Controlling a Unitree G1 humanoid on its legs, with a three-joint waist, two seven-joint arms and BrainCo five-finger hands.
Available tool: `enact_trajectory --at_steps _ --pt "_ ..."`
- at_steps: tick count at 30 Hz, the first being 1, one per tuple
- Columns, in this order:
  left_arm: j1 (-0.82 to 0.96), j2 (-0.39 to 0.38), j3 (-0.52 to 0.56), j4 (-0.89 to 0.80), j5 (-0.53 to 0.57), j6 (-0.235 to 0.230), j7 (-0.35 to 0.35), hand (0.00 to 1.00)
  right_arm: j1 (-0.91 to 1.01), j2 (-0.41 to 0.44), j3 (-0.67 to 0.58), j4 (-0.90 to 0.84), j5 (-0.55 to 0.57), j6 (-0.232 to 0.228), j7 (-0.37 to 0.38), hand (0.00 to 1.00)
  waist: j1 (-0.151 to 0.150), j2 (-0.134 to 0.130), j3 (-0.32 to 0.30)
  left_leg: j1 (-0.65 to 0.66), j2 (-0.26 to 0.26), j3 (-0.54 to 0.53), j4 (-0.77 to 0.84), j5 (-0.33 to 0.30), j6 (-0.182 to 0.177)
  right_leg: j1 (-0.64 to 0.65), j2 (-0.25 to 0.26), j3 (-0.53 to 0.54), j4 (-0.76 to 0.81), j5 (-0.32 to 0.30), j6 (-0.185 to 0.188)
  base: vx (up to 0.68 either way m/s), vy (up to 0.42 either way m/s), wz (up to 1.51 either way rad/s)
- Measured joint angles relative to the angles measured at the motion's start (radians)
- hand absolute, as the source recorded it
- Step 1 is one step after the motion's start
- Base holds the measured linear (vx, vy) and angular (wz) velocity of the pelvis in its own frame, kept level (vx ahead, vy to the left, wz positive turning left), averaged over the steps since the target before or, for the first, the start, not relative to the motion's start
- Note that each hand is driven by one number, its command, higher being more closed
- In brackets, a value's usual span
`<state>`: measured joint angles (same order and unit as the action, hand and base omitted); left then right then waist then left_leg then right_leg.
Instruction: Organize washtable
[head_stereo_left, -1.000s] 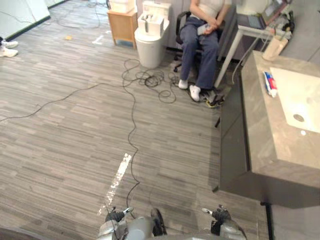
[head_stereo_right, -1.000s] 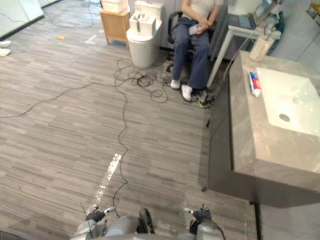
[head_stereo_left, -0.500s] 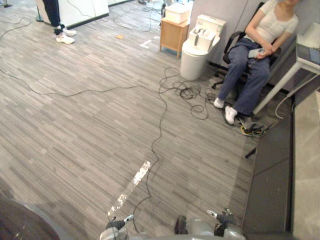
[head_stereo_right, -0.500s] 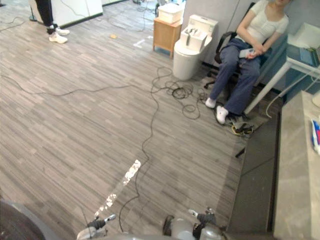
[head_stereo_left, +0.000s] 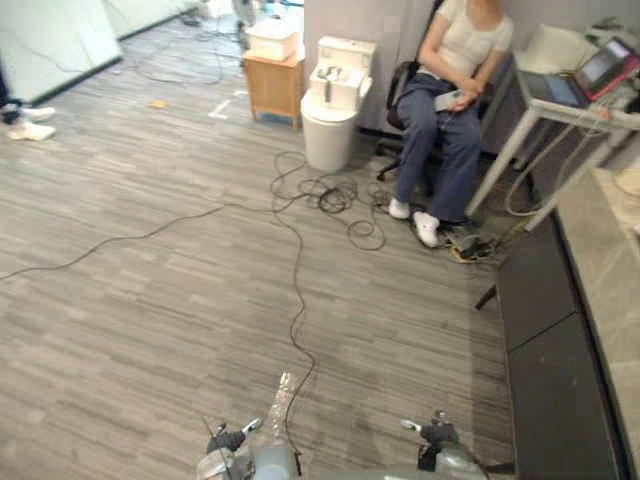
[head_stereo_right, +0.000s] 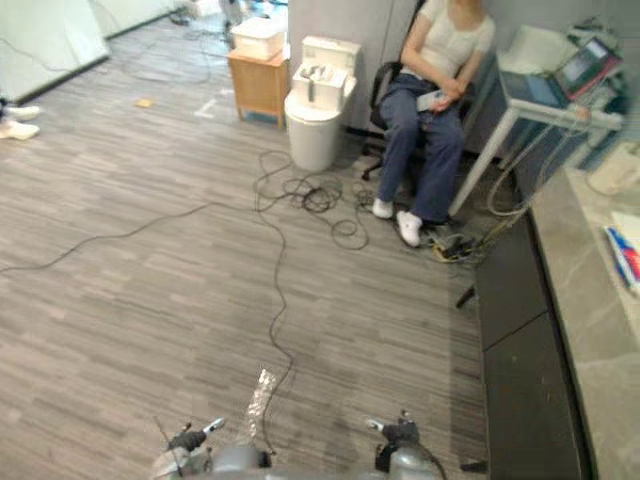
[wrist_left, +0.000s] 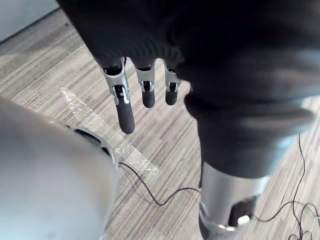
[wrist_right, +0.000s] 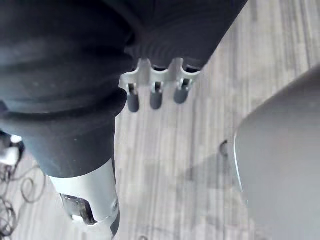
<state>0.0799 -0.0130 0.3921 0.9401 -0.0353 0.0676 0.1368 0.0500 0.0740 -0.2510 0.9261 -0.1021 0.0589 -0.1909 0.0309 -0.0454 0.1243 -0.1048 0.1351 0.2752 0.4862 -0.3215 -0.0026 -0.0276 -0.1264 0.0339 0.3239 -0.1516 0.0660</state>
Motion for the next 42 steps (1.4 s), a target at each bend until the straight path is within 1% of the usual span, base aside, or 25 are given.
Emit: enact_trajectory --at_steps 1,2,4,5,6,10,11,13,14,15,16,18,20,22,24,26,28,29,32,33,34,38,39,40,42 --pt "-0.001 0.002 -0.002 0.005 0.0 0.001 0.0 0.0 -0.001 0.0 0.002 0.0 -0.011 0.0 0.0 0.0 0.013 -0.001 0.0 0.041 0.007 0.058 -0.021 -0.007 0.008 -0.047 -0.003 -0.003 0.095 0.011 0.007 0.16 0.196 -1.18" --pt "0.0 0.005 -0.006 0.005 0.0 0.002 0.0 0.0 -0.003 0.0 0.003 0.0 -0.015 0.0 0.0 0.0 0.01 -0.004 -0.001 0.062 0.007 0.082 -0.037 -0.007 0.01 -0.077 -0.009 -0.01 0.145 0.014 0.014 0.19 0.161 -1.1" --pt "-0.001 0.011 -0.011 0.028 -0.001 0.006 -0.001 0.0 -0.005 0.0 -0.005 -0.008 -0.02 -0.001 0.0 0.0 0.004 -0.002 -0.001 0.125 0.008 0.129 -0.078 -0.005 0.014 -0.129 -0.035 -0.11 0.266 0.003 0.013 0.18 0.093 -0.71" --pt "-0.001 0.014 -0.015 0.037 -0.001 0.007 -0.001 0.0 -0.008 -0.002 -0.009 -0.008 -0.025 -0.001 0.0 0.0 -0.001 0.004 0.0 0.17 0.017 0.158 -0.107 -0.005 0.014 -0.136 -0.041 -0.206 0.304 -0.024 0.002 0.18 0.038 -0.54" --pt "-0.001 0.019 -0.028 0.049 -0.002 0.01 -0.001 0.0 -0.013 -0.002 -0.01 -0.008 -0.026 -0.001 0.001 0.0 -0.013 0.009 -0.001 0.202 0.026 0.173 -0.134 -0.004 0.012 -0.136 -0.041 -0.294 0.302 -0.05 -0.013 0.19 0.019 -0.45" --pt "-0.014 0.024 -0.06 0.082 0.001 0.012 -0.002 0.0 -0.027 -0.007 -0.036 -0.008 -0.026 0.0 0.003 0.0 -0.019 0.029 0.0 0.266 0.043 0.232 -0.202 0.012 -0.016 -0.193 -0.02 -0.421 0.18 -0.055 -0.033 0.21 -0.071 -0.48" --pt "-0.016 0.027 -0.077 0.089 0.001 0.012 -0.002 0.0 -0.033 -0.01 -0.049 -0.008 -0.027 0.0 0.004 0.0 -0.02 0.035 0.004 0.293 0.048 0.246 -0.228 0.02 -0.03 -0.215 -0.011 -0.446 0.124 -0.031 -0.058 0.25 -0.159 -0.43" --pt "-0.013 0.034 -0.081 0.09 0.008 0.012 -0.004 0.0 -0.025 -0.009 -0.05 -0.003 -0.028 0.007 0.016 0.0 -0.018 0.011 -0.002 0.342 0.025 0.242 -0.262 0.038 -0.064 -0.212 -0.002 -0.448 -0.03 0.148 -0.12 0.27 -0.206 -0.32" --pt "-0.017 0.037 -0.078 0.097 0.009 0.011 -0.005 0.0 -0.019 -0.007 -0.055 0.002 -0.028 0.008 0.021 0.0 -0.019 -0.002 0.0 0.377 0.009 0.224 -0.282 0.033 -0.088 -0.201 -0.01 -0.434 -0.037 0.203 -0.143 0.27 -0.223 -0.38" --pt "-0.019 0.019 -0.08 0.106 0.01 0.011 -0.007 0.0 -0.029 -0.032 -0.056 -0.001 -0.028 0.007 0.02 0.0 -0.018 0.049 -0.002 0.406 0.046 0.201 -0.304 0.047 -0.117 -0.201 0.032 -0.437 -0.009 0.19 -0.149 0.32 -0.283 -0.36" --pt "-0.02 -0.005 -0.084 0.107 0.011 0.01 -0.008 0.0 -0.026 -0.039 -0.068 -0.001 -0.028 0.008 0.02 0.0 -0.035 0.06 -0.002 0.415 0.057 0.186 -0.305 0.066 -0.141 -0.193 0.049 -0.432 -0.015 0.143 -0.143 0.24 -0.217 -0.38" --pt "-0.017 -0.013 -0.084 0.099 0.022 0.01 -0.011 0.0 -0.025 -0.046 -0.088 -0.004 -0.028 0.009 0.02 0.0 -0.043 0.08 -0.002 0.406 0.098 0.161 -0.242 0.073 -0.149 -0.179 0.089 -0.43 -0.022 0.102 -0.142 0.21 -0.238 -0.2" --pt "-0.012 -0.016 -0.08 0.083 0.03 0.014 -0.023 0.0 -0.006 -0.046 -0.094 -0.002 -0.028 0.012 0.019 0.0 -0.044 0.077 -0.001 0.356 0.151 0.097 -0.078 0.096 -0.146 -0.127 0.126 -0.427 -0.055 0.081 -0.142 0.2 -0.275 -0.16" --pt "0.002 -0.008 -0.067 0.048 0.03 0.011 -0.026 0.0 0.003 -0.047 -0.089 -0.002 -0.027 0.013 0.018 0.0 -0.042 0.074 0.002 0.228 0.2 -0.004 0.228 0.143 -0.144 -0.072 0.162 -0.404 -0.089 0.063 -0.163 0.14 -0.175 -0.28" --pt "0.008 -0.018 -0.046 0.029 0.026 0.009 -0.026 0.0 -0.005 -0.052 -0.082 -0.002 -0.027 0.014 0.018 0.0 -0.038 0.079 0.011 0.147 0.21 -0.009 0.376 0.128 -0.135 -0.033 0.187 -0.369 -0.117 0.058 -0.169 0.13 -0.096 -0.41" --pt "0.011 -0.023 -0.046 0.01 0.019 0.007 -0.026 0.0 -0.004 -0.053 -0.083 0.004 -0.026 0.017 0.018 0.0 -0.023 0.076 0.015 0.087 0.198 0.022 0.407 0.108 -0.115 0.006 0.194 -0.332 -0.139 0.058 -0.169 0.13 -0.02 -0.56" --pt "0.014 -0.024 -0.047 -0.008 0.008 0.002 -0.026 0.0 -0.002 -0.054 -0.082 0.011 -0.026 0.027 0.018 0.0 -0.012 0.072 0.017 0.044 0.179 0.047 0.328 0.089 -0.082 0.039 0.193 -0.302 -0.162 0.057 -0.162 0.12 0.023 -0.52" --pt "0.016 -0.035 -0.047 -0.015 0.007 -0.001 -0.026 0.0 -0.004 -0.054 -0.08 0.011 -0.026 0.028 0.018 0.0 -0.011 0.072 0.017 0.024 0.151 0.038 0.219 0.083 -0.072 0.055 0.193 -0.274 -0.17 0.053 -0.154 0.11 0.069 -0.52" --pt "0.021 -0.044 -0.042 -0.028 0.007 -0.002 -0.023 0.0 -0.003 -0.058 -0.062 0.01 -0.026 0.026 0.018 0.0 0.003 0.074 0.015 0.002 0.058 -0.096 -0.098 0.104 -0.063 0.059 0.193 -0.196 -0.169 0.048 -0.143 0.16 0.145 -0.93" --pt "0.021 -0.044 -0.034 -0.027 0.008 -0.001 -0.022 0.0 0.008 -0.059 -0.061 0.01 -0.026 0.026 0.017 0.0 0.013 0.073 0.009 0.012 0.031 -0.134 -0.118 0.139 -0.046 0.059 0.192 -0.162 -0.167 0.041 -0.128 0.27 0.264 -1.29" --pt "0.023 -0.04 -0.026 -0.024 0.008 0.0 -0.021 0.0 0.015 -0.055 -0.06 0.01 -0.026 0.027 0.017 0.0 0.014 0.076 -0.001 0.034 0.024 -0.109 -0.133 0.153 -0.034 0.056 0.185 -0.135 -0.156 0.034 -0.113 0.25 0.236 -0.99" --pt "0.023 -0.021 -0.031 -0.008 0.009 0.001 -0.022 0.0 0.041 -0.042 -0.06 0.009 -0.027 0.026 0.018 0.0 0.011 0.048 -0.025 0.055 0.006 -0.013 -0.158 0.134 -0.01 0.01 0.143 -0.1 -0.089 0.009 -0.07 0.22 0.16 -0.59" --pt "0.015 -0.015 -0.037 0.003 0.008 0.002 -0.02 0.0 0.045 -0.034 -0.06 0.004 -0.026 0.026 0.018 0.0 0.012 0.033 -0.031 0.082 -0.007 0.009 -0.181 0.127 0.001 -0.008 0.126 -0.101 -0.036 -0.009 -0.052 0.18 0.118 -0.39" --pt "0.01 -0.015 -0.042 0.014 0.008 0.002 -0.021 0.0 0.047 -0.036 -0.061 -0.008 -0.027 0.025 0.02 0.0 0.012 0.036 -0.029 0.122 -0.014 0.031 -0.204 0.114 0.0 -0.041 0.115 -0.105 0.061 -0.023 -0.03 0.18 0.118 -0.43" --pt "0.006 -0.012 -0.062 0.026 0.008 0.004 -0.022 0.0 0.044 -0.042 -0.061 -0.022 -0.027 0.018 0.02 0.0 0.009 0.05 -0.016 0.174 -0.009 0.056 -0.208 0.086 0.002 -0.114 0.094 -0.145 0.26 -0.024 -0.026 0.11 0.073 -0.39"
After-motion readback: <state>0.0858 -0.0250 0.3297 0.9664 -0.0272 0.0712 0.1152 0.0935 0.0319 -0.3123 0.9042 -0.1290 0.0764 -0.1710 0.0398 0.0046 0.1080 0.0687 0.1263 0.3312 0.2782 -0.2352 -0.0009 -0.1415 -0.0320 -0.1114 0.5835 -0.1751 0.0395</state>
